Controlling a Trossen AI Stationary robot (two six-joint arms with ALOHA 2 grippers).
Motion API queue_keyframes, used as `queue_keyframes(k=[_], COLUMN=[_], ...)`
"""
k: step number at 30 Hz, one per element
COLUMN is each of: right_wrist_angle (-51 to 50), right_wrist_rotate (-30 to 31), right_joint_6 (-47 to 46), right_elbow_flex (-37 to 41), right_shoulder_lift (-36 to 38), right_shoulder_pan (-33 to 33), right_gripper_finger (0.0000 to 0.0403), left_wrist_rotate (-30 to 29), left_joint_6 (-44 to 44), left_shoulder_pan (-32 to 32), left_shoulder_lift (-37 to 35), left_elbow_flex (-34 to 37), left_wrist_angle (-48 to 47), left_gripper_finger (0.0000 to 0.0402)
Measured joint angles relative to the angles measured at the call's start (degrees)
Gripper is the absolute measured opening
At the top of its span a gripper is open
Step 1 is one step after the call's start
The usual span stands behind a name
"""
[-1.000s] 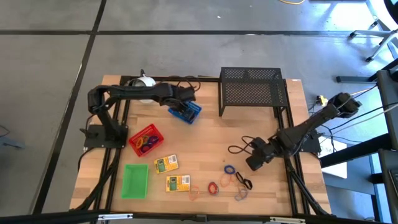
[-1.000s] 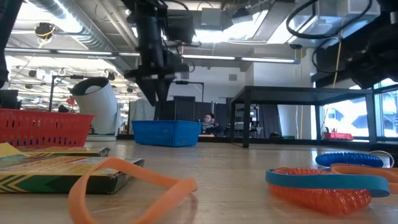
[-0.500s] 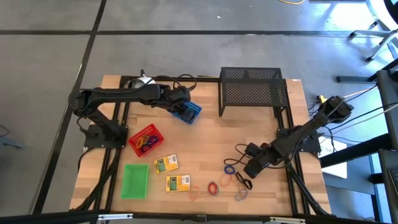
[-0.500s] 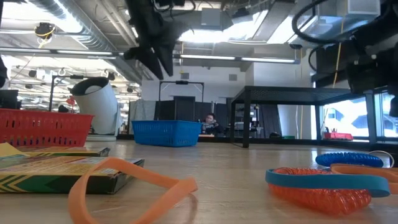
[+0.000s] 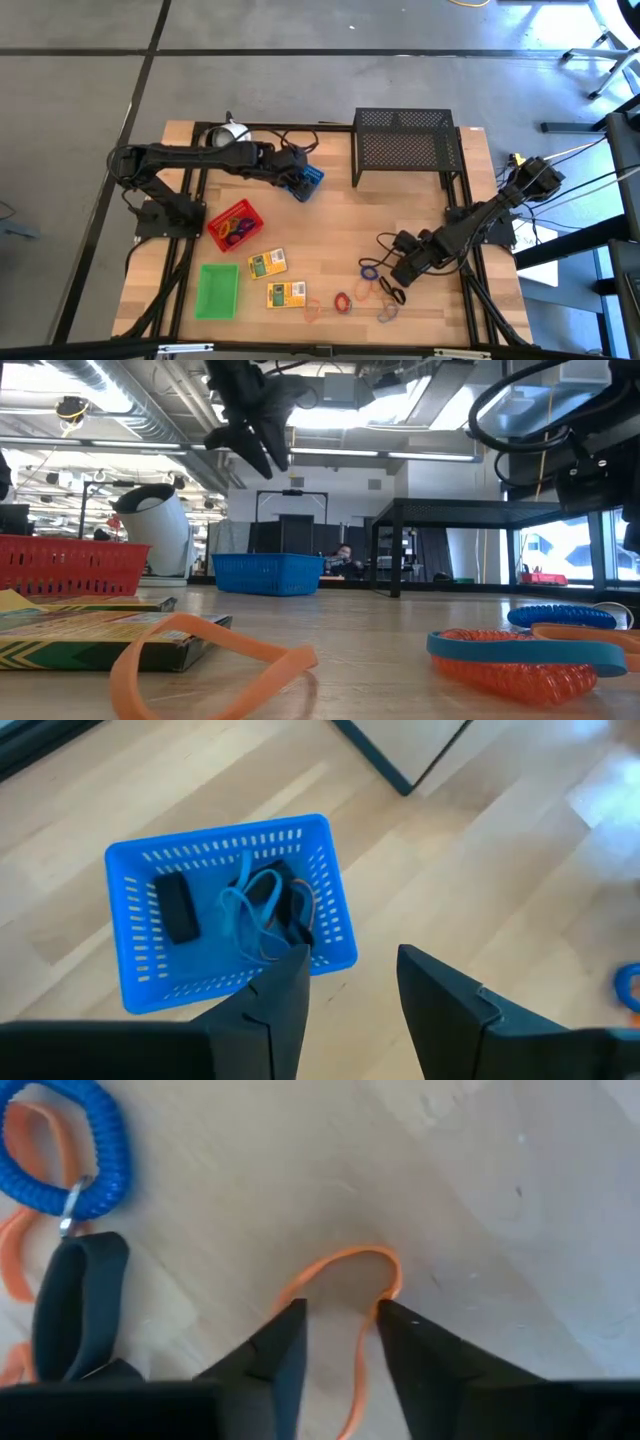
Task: Pick & Place Office Desk Supplies
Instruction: Put the orange rubber band into the blue bin
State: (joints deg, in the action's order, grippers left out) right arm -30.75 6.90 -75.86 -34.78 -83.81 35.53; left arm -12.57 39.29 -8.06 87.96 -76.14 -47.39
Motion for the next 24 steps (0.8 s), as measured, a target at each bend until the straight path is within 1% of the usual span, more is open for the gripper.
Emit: queue_keyframes(k=[5, 7, 11, 13, 14, 20, 24], right_wrist_angle=[-1.7, -1.9, -2.1, -2.2, -2.2, -1.9, -1.8], right_wrist_rotate=[0.4, 0.5, 0.3, 0.6, 1.8, 14.1, 23.0], right_joint_6=[-1.5, -1.6, -1.6, -1.3, -1.1, 2.5, 7.1], right_elbow_flex=[0.1, 0.1, -0.2, -0.7, -0.9, -3.5, -5.3], right_shoulder_lift=[0.0, 0.0, 0.1, 1.0, 1.6, 7.3, 10.8], right_shoulder_pan=[0.0, 0.0, -0.1, -0.1, -0.1, -0.7, -2.8], right_gripper_finger=[0.0032, 0.0010, 0.0016, 0.0009, 0.0006, 0.0006, 0.0005], left_wrist_rotate=[0.0, 0.0, 0.0, 0.0, 0.0, 0.0, 0.0], left_joint_6=[0.0, -0.5, -2.2, -3.7, -4.6, -9.3, -12.5], left_shoulder_pan=[1.3, 1.9, 3.1, 3.7, 4.0, 5.9, 7.8], left_shoulder_lift=[0.0, 0.0, 0.0, 0.0, 0.0, 0.0, 0.0], left_elbow_flex=[0.0, 0.0, 0.0, 0.0, 0.0, 0.0, 0.0], left_wrist_angle=[2.3, 3.6, 5.0, 6.0, 6.4, 7.5, 8.7], left_gripper_finger=[0.0144, 0.0143, 0.0143, 0.0143, 0.0143, 0.0143, 0.0143])
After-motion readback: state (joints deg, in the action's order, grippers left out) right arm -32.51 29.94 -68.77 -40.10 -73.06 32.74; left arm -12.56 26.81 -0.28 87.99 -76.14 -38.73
